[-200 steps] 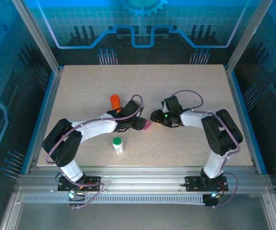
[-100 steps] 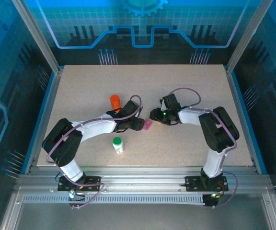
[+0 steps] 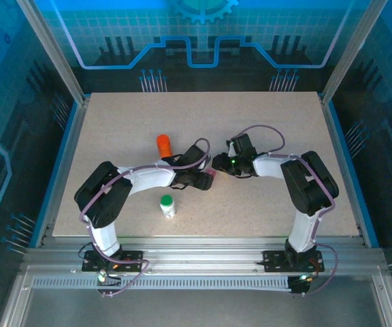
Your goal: Sort the pills into containers
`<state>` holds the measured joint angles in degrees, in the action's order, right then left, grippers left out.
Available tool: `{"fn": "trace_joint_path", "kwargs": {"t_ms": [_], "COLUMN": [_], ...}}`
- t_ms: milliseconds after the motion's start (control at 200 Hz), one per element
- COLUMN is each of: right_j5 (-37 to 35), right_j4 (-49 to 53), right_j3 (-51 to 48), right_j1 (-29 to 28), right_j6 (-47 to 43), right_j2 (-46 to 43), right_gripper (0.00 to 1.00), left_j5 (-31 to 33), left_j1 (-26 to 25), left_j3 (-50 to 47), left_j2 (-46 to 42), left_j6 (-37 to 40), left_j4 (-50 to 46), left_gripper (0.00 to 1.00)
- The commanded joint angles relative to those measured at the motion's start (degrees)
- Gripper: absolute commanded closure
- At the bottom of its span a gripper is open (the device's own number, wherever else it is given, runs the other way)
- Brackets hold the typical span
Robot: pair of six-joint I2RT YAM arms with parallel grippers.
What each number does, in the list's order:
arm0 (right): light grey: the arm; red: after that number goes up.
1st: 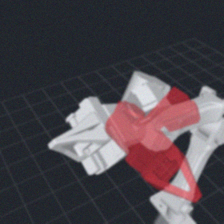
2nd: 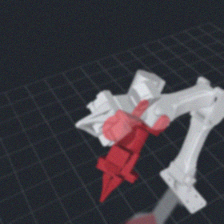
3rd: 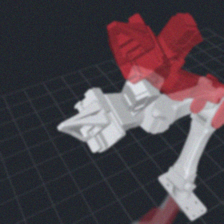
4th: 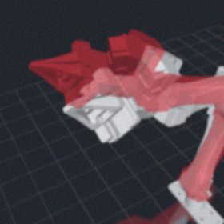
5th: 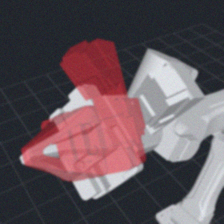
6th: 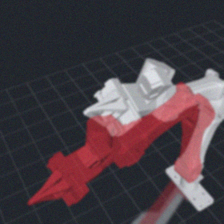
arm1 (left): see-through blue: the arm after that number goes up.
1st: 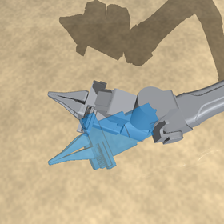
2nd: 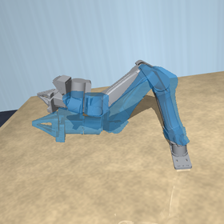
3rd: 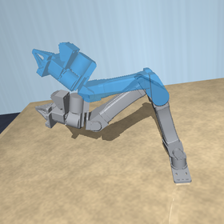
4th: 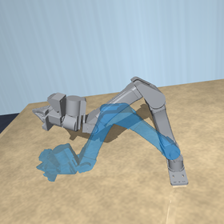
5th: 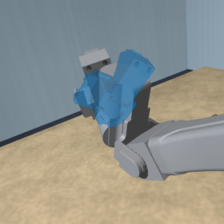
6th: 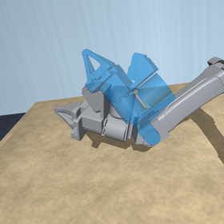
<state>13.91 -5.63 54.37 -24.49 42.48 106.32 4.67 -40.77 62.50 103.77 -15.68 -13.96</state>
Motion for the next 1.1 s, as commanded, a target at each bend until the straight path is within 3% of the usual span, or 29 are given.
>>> {"fn": "trace_joint_path", "kwargs": {"t_ms": [0, 745, 956, 1096], "right_j5": [-0.58, 6.4, 9.55, 11.95], "right_j4": [0.38, -12.27, -15.2, -12.86], "right_j3": [-2.05, -7.71, -8.75, -7.72], "right_j1": [-0.56, 0.14, 1.32, 3.16], "right_j6": [0.45, 8.44, 10.67, 8.51], "right_j2": [2.74, 3.89, 3.48, 2.43], "right_gripper": [0.62, 0.72, 0.71, 0.65], "left_j5": [0.61, 4.63, 8.91, 11.91], "left_j1": [-0.11, -2.21, -2.47, -2.4], "left_j3": [2.77, 5.78, 4.0, 2.99], "left_j2": [0.72, 2.62, -1.17, -4.17], "left_j6": [-3.44, -13.86, -14.91, -14.88], "left_j4": [-2.47, -4.58, -4.86, -6.38], "left_gripper": [0.33, 0.29, 0.29, 0.29]}}
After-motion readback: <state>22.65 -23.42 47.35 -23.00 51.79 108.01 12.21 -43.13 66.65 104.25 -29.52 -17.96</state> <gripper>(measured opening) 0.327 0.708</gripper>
